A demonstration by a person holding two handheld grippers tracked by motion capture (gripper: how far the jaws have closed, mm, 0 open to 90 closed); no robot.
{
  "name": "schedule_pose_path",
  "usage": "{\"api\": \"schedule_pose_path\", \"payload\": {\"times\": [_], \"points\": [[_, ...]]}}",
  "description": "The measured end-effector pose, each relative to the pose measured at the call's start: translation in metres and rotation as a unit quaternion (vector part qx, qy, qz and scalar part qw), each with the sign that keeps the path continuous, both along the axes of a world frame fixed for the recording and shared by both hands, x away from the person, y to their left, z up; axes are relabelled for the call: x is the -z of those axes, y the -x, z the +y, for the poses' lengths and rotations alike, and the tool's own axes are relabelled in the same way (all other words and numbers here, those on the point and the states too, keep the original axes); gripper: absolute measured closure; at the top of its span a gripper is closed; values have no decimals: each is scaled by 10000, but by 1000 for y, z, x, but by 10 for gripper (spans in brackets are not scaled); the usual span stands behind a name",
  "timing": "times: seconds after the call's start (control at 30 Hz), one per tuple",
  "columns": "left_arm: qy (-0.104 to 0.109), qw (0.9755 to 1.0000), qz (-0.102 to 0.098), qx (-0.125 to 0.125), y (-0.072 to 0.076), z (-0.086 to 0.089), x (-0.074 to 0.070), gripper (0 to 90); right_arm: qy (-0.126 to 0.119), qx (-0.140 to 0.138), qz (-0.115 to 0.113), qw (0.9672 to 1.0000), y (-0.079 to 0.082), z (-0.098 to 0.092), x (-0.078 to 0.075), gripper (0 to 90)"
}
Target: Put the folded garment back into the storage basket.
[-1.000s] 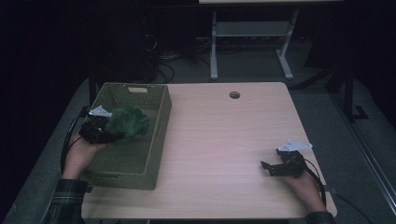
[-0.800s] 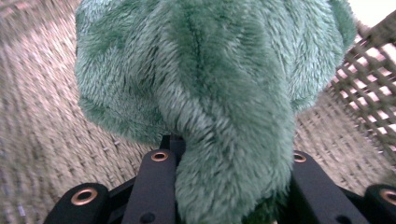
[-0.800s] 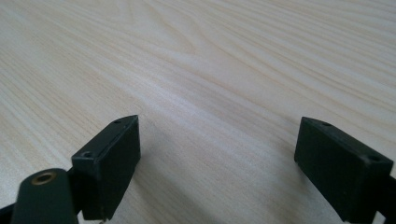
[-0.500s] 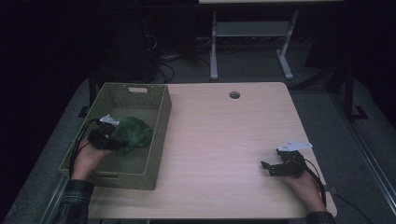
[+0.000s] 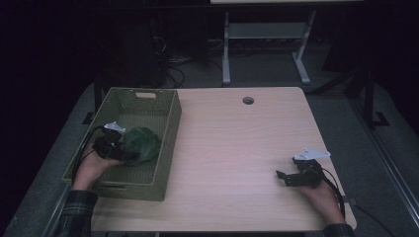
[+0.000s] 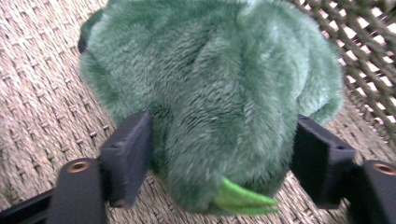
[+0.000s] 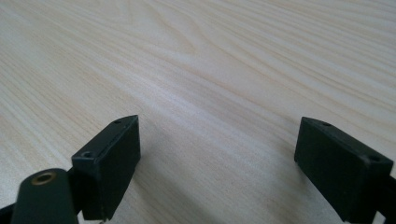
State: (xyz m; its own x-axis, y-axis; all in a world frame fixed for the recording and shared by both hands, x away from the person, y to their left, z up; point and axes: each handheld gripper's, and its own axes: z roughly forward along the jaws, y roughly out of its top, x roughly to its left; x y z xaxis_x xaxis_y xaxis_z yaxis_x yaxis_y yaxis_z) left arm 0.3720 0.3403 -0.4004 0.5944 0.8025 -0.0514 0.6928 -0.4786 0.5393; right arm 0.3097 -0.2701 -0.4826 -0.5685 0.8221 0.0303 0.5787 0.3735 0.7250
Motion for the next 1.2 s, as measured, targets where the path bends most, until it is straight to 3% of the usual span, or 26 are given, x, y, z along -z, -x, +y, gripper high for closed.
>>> {"api": "schedule_pose_path", "payload": {"times": [0.1, 0.3, 0.57, 0.93, 1.2], "points": [[34, 9999, -132, 4, 3, 1, -8, 203, -2, 0, 3, 10000, 0, 0, 0, 140], [194, 9991, -369, -6, 7, -3, -24, 183, -2, 2, 2, 10000, 0, 0, 0, 140], [558, 9956, -752, 101, 10, -19, -44, 161, 1, 2, 3, 10000, 0, 0, 0, 139], [943, 9880, -1161, 392, 18, -59, -69, 161, -3, 6, 5, 10000, 0, 0, 0, 139], [1146, 9831, -1243, 707, 21, -98, -74, 161, -2, 6, 3, 10000, 0, 0, 0, 140]]}}
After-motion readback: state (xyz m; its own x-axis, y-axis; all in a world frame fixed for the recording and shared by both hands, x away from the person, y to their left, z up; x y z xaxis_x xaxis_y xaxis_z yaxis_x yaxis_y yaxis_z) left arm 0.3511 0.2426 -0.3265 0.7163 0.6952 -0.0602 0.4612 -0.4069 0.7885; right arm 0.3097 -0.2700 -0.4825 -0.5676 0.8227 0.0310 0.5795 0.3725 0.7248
